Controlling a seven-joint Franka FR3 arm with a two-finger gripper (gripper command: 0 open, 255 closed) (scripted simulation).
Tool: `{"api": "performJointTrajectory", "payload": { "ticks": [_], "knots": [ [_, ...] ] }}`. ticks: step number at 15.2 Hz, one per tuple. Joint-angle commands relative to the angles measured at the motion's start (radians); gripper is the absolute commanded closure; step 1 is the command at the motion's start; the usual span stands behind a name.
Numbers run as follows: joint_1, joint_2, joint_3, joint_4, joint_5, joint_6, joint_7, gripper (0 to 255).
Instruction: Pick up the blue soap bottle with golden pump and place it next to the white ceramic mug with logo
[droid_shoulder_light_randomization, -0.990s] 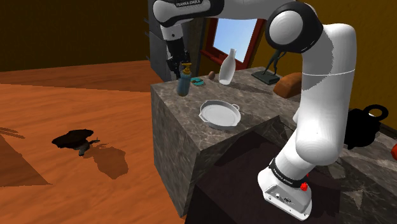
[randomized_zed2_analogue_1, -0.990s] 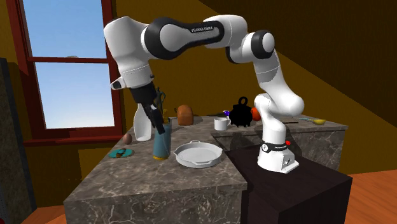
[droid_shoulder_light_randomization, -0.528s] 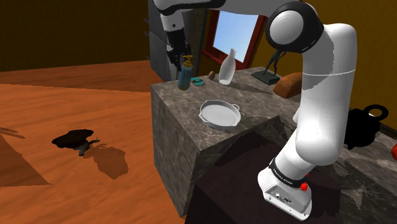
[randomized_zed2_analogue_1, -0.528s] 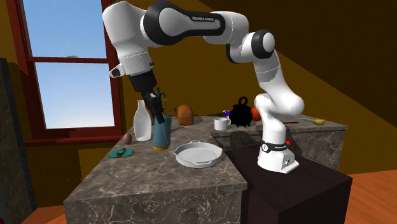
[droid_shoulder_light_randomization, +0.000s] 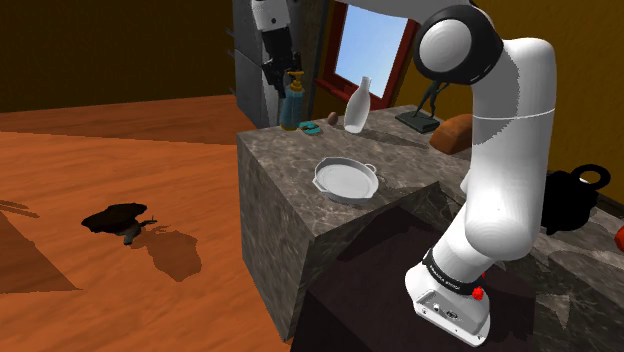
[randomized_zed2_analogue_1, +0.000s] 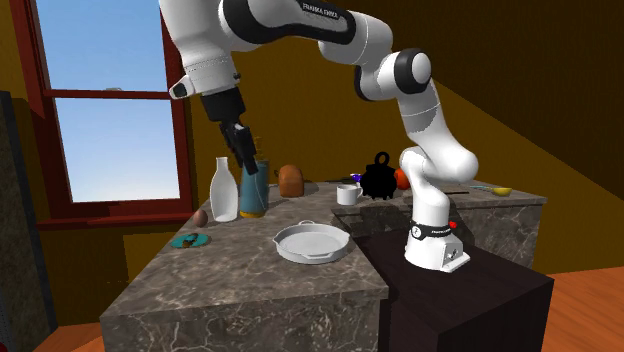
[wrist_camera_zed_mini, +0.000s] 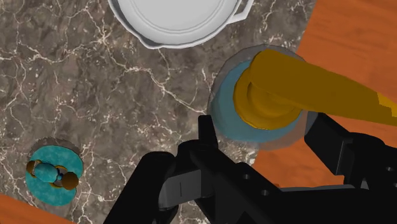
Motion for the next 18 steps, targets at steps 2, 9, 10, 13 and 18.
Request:
{"api": "performJointTrajectory", "payload": {
  "ticks": [2, 9, 10, 13, 18],
  "knots": [
    [0.001, 0.015, -0.001, 0.065, -0.002, -0.050, -0.008, 255],
    [0.011, 0.076, -0.004, 0.261, -0.011, -0.184, -0.024, 255],
    [0.013, 0.090, -0.005, 0.298, -0.013, -0.207, -0.027, 255],
    [0.021, 0.152, -0.010, 0.445, -0.020, -0.291, -0.039, 255],
    [-0.022, -0.074, -0.005, 0.097, -0.012, -0.167, -0.053, 255]
  ]
}}
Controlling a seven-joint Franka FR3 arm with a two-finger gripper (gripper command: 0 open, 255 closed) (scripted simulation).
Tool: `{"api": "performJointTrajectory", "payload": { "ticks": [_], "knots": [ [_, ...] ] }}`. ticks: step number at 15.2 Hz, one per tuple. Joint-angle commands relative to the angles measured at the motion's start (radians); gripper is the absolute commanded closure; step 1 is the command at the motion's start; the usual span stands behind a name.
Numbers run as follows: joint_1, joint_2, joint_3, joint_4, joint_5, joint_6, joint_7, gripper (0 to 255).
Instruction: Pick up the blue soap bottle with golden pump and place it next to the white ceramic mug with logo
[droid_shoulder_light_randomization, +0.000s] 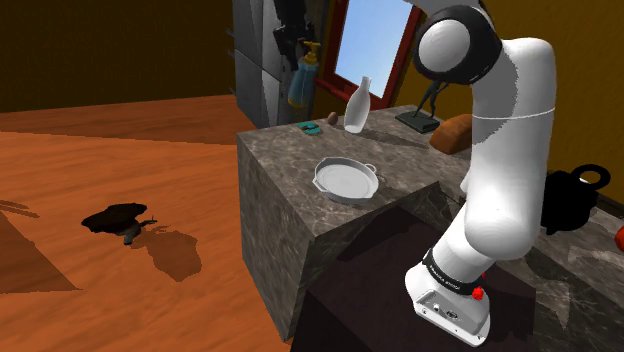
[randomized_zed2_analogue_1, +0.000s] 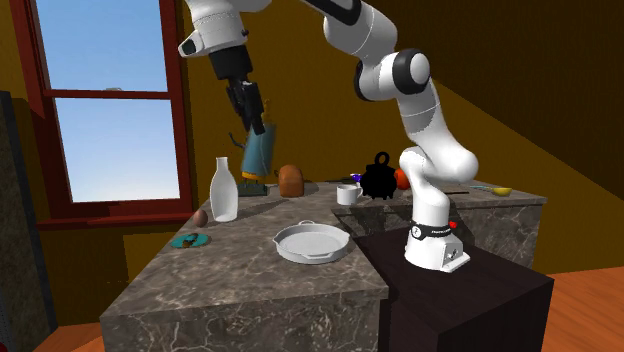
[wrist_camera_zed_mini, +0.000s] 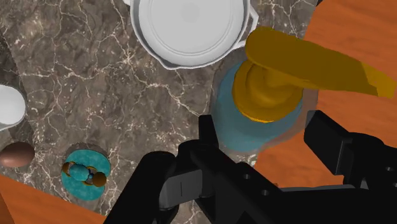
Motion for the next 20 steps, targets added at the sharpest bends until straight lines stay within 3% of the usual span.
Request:
{"api": "performJointTrajectory", "payload": {
  "ticks": [1, 5, 9, 20],
  "knots": [
    [-0.024, -0.132, -0.001, -0.206, 0.005, 0.078, -0.011, 255],
    [-0.061, -0.319, -0.018, -0.470, 0.005, 0.162, -0.052, 255],
    [-0.092, -0.473, -0.043, -0.668, -0.005, 0.213, -0.102, 255],
    [-0.163, -0.826, -0.139, -1.047, -0.081, 0.268, -0.260, 255]
  ]
}}
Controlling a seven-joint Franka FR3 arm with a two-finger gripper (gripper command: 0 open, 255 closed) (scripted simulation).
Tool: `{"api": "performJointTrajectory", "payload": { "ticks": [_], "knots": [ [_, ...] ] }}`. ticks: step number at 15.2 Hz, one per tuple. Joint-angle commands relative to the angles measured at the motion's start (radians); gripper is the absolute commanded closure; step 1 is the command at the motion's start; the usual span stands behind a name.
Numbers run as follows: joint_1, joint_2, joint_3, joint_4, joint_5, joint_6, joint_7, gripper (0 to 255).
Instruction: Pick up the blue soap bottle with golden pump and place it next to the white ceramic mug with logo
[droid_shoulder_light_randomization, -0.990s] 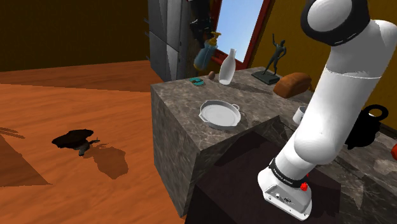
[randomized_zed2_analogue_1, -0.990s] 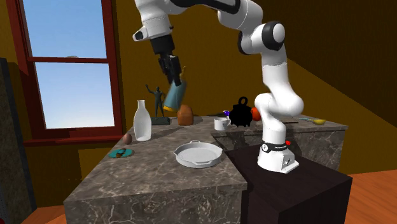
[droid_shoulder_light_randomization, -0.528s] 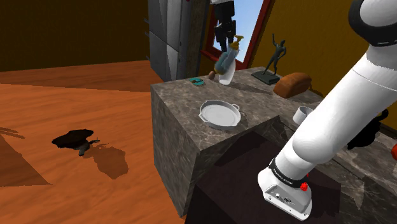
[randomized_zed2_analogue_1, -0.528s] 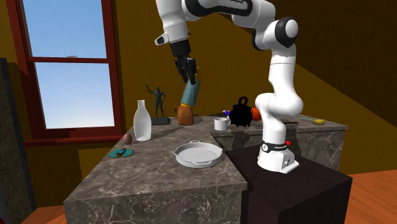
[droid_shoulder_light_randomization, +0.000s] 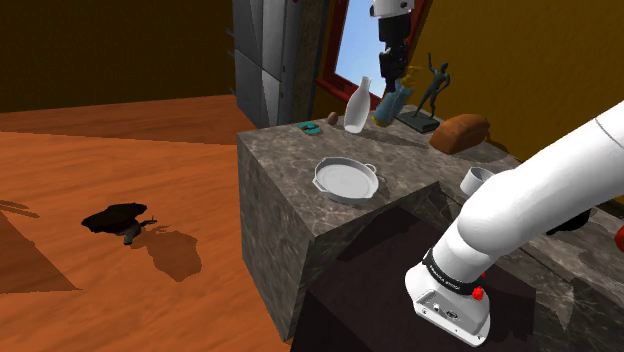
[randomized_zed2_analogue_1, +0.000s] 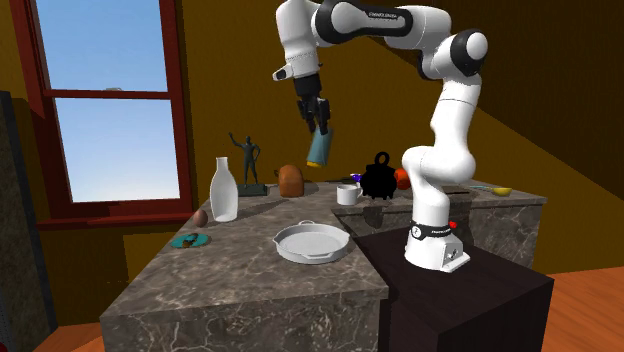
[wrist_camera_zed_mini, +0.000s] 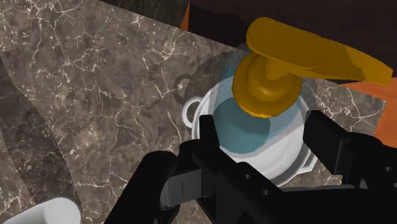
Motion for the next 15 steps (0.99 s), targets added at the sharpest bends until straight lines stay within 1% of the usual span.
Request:
{"api": "performJointTrajectory", "payload": {
  "ticks": [1, 8, 15],
  "knots": [
    [-0.012, -0.058, -0.019, -0.044, -0.019, -0.008, -0.032, 255],
    [-0.064, -0.243, -0.100, -0.192, -0.110, -0.013, -0.152, 255],
    [-0.123, -0.398, -0.198, -0.286, -0.228, -0.029, -0.289, 255]
  ]
}}
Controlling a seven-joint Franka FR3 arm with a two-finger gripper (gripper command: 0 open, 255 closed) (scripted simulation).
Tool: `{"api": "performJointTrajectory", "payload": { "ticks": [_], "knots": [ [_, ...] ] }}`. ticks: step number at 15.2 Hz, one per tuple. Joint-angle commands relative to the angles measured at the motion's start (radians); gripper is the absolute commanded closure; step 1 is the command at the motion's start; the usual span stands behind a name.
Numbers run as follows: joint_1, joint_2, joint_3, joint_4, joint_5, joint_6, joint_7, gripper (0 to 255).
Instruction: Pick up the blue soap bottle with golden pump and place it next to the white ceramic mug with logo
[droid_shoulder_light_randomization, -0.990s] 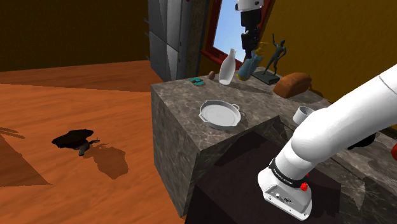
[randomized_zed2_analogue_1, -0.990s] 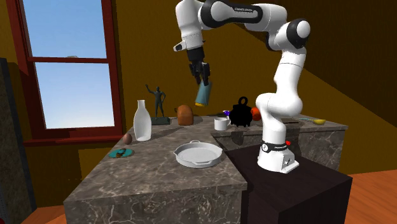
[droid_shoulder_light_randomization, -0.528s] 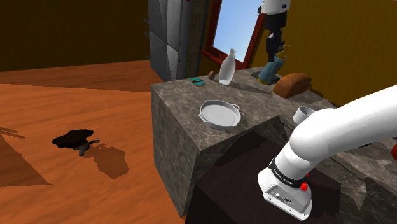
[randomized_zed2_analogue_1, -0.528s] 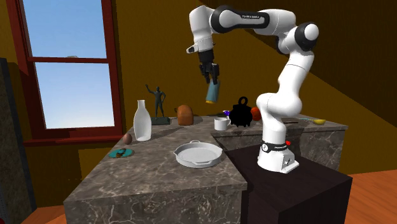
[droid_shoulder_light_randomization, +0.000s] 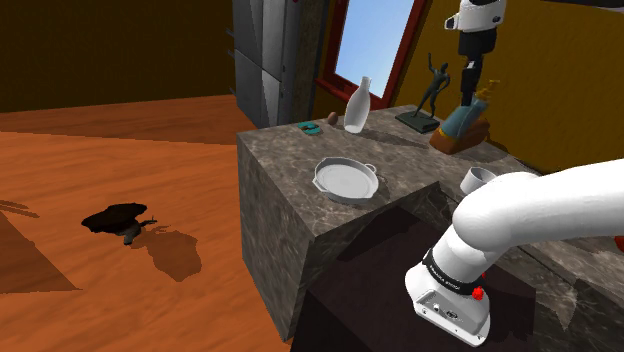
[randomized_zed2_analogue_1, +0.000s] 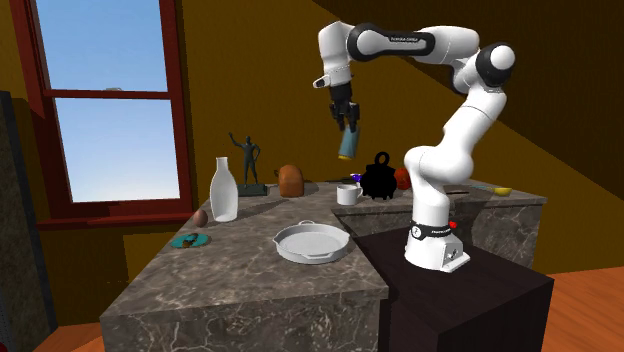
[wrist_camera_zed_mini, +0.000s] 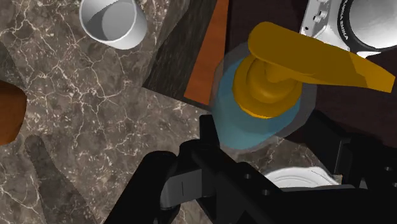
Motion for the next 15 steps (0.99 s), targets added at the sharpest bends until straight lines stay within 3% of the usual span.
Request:
{"api": "performJointTrajectory", "payload": {
  "ticks": [1, 15],
  "knots": [
    [-0.017, -0.036, -0.033, -0.020, -0.039, 0.000, -0.044, 255],
    [-0.132, -0.205, -0.283, -0.032, -0.322, 0.003, -0.365, 255]
  ]
}}
